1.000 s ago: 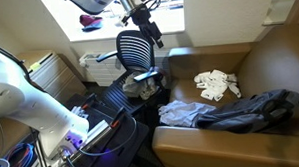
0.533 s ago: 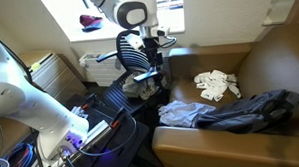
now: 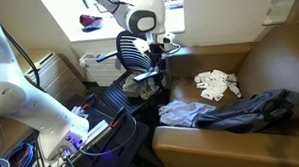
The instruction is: Put the belt on the couch
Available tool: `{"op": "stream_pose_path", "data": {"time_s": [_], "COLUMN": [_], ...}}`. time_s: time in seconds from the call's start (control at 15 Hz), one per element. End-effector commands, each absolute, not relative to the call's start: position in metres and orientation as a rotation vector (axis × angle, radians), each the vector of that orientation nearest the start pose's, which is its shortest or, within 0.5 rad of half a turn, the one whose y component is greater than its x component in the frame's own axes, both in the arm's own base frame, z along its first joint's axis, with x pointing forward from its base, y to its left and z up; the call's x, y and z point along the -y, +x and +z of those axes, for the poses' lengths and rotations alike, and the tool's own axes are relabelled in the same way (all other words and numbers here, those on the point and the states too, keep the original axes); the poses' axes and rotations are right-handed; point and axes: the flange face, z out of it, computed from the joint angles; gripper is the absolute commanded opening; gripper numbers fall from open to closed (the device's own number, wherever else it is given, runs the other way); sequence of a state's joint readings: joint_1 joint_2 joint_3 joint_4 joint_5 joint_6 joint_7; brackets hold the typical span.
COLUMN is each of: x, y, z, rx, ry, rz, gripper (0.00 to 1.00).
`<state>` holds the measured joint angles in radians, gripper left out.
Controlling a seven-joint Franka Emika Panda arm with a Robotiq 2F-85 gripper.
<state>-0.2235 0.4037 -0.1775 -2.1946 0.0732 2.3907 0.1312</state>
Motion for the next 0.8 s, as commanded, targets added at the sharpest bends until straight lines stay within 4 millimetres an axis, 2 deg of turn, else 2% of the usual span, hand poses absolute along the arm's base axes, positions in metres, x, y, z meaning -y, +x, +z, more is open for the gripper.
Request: {"op": "stream_pose_path", "data": {"time_s": [0.0, 0.13, 0.4, 0.47, 0.67, 0.73], "x": [0.191, 0.179, 0.172, 0.172, 0.168, 0.170], "y": [0.513, 0.524, 0.543, 0.535, 0.537, 0.543], "z": [0.173, 0.164, 0.141, 0.153, 0.147, 0.139], "rx": [-1.076, -1.196, -1.538, -1.408, -1.423, -1.465], "ry": [-2.833, -2.731, -2.612, -2.655, -2.657, -2.658], "rz": [0.479, 0.513, 0.425, 0.444, 0.453, 0.428], "gripper": [1.00, 1.00, 1.00, 1.00, 1.00, 1.00]}}
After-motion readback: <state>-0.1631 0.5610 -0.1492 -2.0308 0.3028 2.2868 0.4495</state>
